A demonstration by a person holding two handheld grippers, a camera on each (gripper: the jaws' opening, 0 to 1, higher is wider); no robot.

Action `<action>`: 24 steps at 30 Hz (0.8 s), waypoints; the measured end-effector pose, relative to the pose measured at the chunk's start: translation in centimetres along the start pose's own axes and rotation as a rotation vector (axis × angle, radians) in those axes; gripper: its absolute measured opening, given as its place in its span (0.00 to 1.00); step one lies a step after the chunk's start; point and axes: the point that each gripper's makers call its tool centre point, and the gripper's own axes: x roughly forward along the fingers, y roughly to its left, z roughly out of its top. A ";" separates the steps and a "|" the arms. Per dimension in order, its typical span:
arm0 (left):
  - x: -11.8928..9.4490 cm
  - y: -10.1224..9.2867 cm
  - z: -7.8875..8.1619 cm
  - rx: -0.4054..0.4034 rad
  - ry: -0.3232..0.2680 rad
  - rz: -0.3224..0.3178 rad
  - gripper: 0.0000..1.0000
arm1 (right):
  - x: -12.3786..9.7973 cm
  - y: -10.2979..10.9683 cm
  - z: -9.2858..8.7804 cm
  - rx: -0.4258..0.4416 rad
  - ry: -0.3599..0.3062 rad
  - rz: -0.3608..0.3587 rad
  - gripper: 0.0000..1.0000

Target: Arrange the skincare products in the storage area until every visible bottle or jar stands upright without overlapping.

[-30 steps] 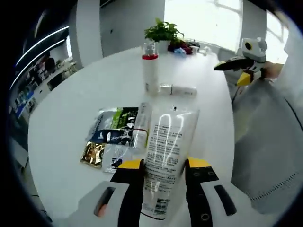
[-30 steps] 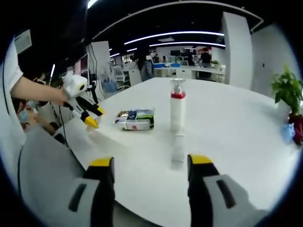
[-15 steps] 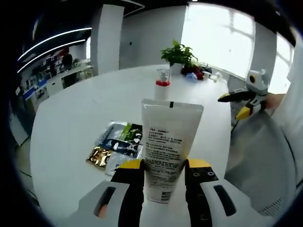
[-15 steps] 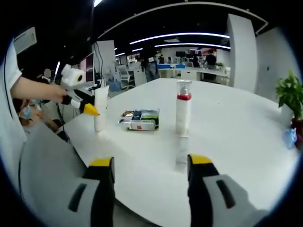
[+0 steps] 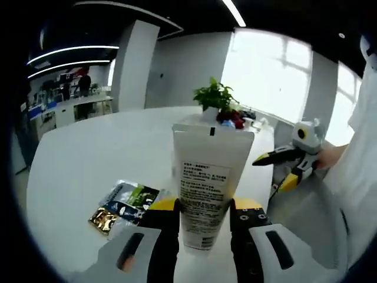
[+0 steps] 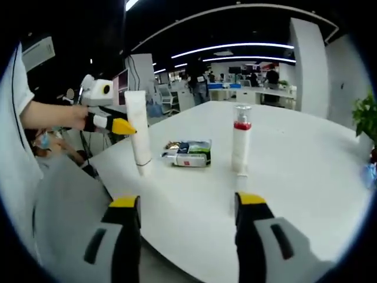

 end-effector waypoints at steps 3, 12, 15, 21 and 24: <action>0.5 -2.0 1.6 0.031 -0.025 -0.038 0.29 | -0.3 0.6 0.9 0.057 -0.042 0.034 0.66; 1.7 -6.1 4.7 0.036 -0.095 -0.130 0.29 | -1.9 2.1 7.1 0.113 -0.189 0.104 0.66; 2.1 -7.0 5.3 0.040 -0.105 -0.148 0.30 | -2.3 2.7 10.1 0.121 -0.263 0.134 0.65; 2.5 -8.8 6.1 0.046 -0.113 -0.202 0.30 | -2.4 4.9 13.5 0.091 -0.319 0.251 0.64; 2.3 -10.2 6.3 0.060 -0.104 -0.269 0.30 | -2.8 6.4 14.9 0.061 -0.343 0.354 0.57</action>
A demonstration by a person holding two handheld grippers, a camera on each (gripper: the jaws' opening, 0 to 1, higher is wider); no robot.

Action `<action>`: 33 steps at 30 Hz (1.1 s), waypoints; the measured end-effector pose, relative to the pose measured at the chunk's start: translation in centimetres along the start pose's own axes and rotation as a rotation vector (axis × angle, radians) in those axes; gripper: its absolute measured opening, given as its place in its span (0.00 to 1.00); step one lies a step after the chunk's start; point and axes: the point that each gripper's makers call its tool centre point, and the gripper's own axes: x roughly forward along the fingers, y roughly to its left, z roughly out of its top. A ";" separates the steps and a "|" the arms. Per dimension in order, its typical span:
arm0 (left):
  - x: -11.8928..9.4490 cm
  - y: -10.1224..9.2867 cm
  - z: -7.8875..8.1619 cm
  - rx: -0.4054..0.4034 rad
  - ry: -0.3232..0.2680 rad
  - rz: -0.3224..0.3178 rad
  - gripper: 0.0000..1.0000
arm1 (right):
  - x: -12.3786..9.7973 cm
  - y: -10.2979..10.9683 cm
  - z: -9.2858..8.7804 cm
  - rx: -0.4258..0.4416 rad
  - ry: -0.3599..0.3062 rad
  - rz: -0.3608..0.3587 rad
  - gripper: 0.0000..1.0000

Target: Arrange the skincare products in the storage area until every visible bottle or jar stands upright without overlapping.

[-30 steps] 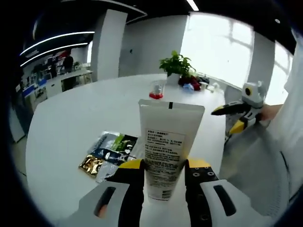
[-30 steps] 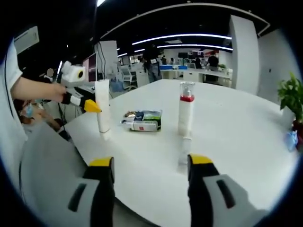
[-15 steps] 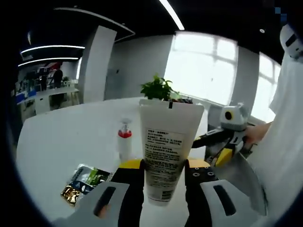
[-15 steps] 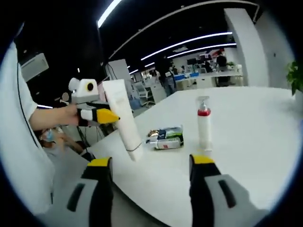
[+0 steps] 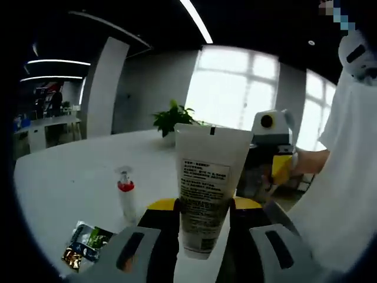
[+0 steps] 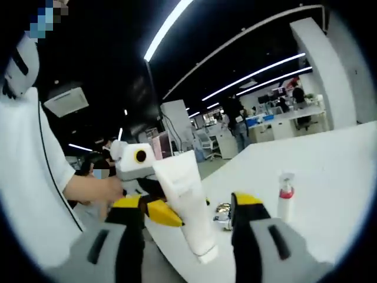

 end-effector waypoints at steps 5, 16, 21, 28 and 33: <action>0.1 -2.4 0.3 0.021 0.028 -0.114 0.30 | 0.4 1.3 0.3 -0.071 0.059 0.110 0.55; 0.0 -4.1 -0.1 -0.001 0.059 -0.213 0.30 | 1.1 3.0 -0.1 -0.016 0.075 0.213 0.40; 0.0 -4.0 -0.1 -0.033 0.046 -0.214 0.30 | 0.8 2.8 0.0 -0.014 0.058 0.185 0.38; 1.0 -3.1 -0.1 0.012 0.068 -0.080 0.28 | 0.2 0.4 -0.1 -0.023 0.039 0.014 0.38; 1.6 -2.4 0.7 0.033 0.041 0.068 0.23 | -0.5 -1.4 0.7 0.008 0.000 -0.127 0.38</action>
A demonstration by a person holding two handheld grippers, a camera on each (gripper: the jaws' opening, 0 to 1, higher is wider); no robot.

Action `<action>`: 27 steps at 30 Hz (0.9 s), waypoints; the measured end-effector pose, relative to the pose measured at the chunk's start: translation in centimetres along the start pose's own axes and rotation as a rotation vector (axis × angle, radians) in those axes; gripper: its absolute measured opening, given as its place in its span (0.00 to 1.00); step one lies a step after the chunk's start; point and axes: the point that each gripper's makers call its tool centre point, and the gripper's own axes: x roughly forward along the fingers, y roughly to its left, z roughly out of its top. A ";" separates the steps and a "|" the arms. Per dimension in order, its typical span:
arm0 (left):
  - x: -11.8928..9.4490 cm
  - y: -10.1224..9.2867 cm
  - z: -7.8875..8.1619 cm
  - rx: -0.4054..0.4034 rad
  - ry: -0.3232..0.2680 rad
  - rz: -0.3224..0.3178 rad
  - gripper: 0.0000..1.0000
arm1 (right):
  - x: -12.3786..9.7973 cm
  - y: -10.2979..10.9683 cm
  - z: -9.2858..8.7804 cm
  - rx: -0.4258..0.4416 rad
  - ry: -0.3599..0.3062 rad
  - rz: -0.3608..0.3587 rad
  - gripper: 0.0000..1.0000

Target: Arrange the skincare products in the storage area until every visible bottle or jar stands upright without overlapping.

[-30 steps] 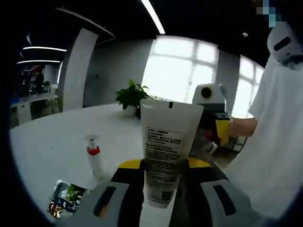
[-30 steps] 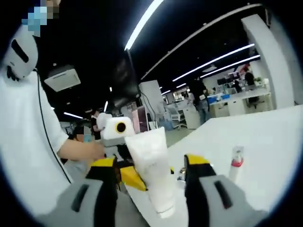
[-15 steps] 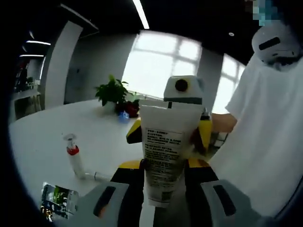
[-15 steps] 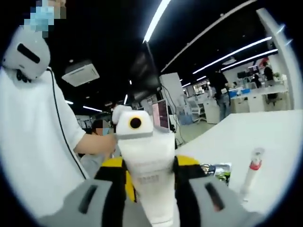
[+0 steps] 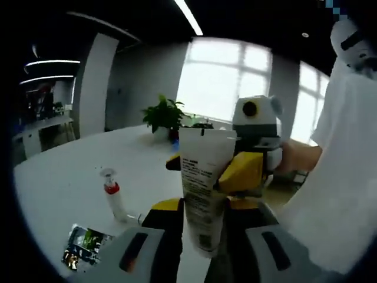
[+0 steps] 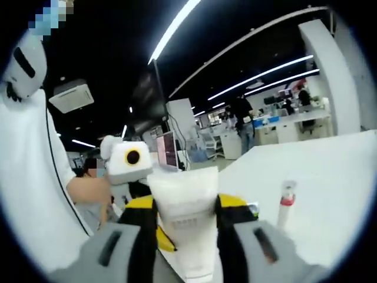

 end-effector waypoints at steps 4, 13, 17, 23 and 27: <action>0.3 0.3 -0.1 0.025 0.010 0.088 0.19 | -0.1 -0.7 0.0 -0.017 0.010 -0.085 0.38; 0.6 1.5 -0.6 0.046 0.010 0.293 0.19 | 0.9 -0.7 0.4 -0.020 -0.008 -0.201 0.39; 0.4 2.2 -0.8 0.019 0.002 0.368 0.18 | 1.2 -0.5 0.2 -0.018 -0.011 -0.229 0.39; -0.3 2.9 -1.1 0.008 0.004 0.439 0.16 | 1.4 -0.6 -0.1 -0.013 0.001 -0.231 0.40; -0.6 2.8 -0.5 0.006 -0.025 0.442 0.14 | 1.5 -0.3 0.6 -0.016 -0.018 -0.221 0.40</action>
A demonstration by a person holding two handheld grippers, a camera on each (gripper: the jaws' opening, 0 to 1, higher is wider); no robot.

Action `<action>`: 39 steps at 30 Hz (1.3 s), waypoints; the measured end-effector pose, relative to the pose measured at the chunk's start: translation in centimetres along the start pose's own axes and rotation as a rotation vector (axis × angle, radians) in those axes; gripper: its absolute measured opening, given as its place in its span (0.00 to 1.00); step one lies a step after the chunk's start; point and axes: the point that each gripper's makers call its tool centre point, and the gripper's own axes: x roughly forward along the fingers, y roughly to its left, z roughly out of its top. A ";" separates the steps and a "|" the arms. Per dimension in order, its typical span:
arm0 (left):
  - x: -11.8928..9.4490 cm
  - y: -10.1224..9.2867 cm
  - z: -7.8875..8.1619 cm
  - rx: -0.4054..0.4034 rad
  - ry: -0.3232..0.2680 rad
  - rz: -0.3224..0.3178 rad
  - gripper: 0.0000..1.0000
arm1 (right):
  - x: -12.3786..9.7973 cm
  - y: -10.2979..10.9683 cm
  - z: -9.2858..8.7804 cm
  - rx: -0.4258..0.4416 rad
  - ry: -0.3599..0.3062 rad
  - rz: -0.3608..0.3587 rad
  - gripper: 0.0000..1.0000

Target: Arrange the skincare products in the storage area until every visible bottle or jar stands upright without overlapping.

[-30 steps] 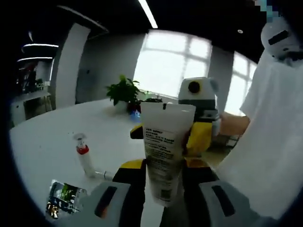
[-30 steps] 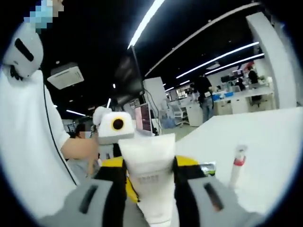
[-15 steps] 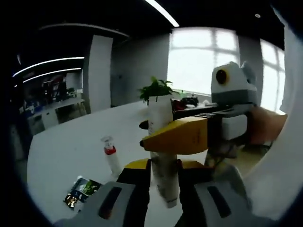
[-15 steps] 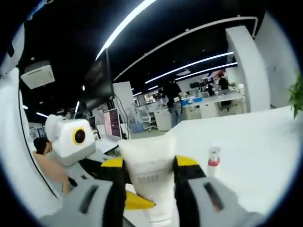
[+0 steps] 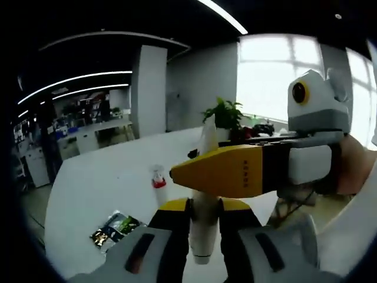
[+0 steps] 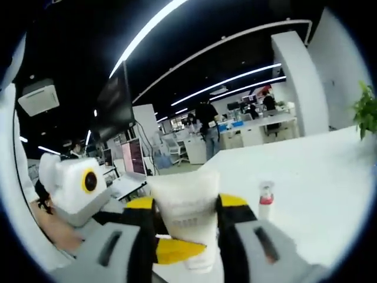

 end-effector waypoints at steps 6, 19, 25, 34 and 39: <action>-0.2 0.2 0.1 -0.025 -0.006 -0.040 0.13 | 0.0 0.4 0.2 -0.012 0.003 0.045 0.40; -2.3 -2.7 -1.5 -0.074 0.011 -0.298 0.13 | -1.3 3.1 -2.6 -0.013 0.117 0.252 0.41; -3.5 -4.1 -1.2 -0.041 0.001 -0.447 0.13 | -2.5 4.6 -3.3 -0.018 0.150 0.359 0.38; -4.5 -4.9 -1.4 -0.095 0.026 -0.633 0.13 | -3.3 5.5 -3.8 -0.058 0.194 0.475 0.26; -4.3 -4.8 -1.3 -0.083 0.038 -0.694 0.13 | -3.4 5.4 -3.6 -0.104 0.231 0.541 0.24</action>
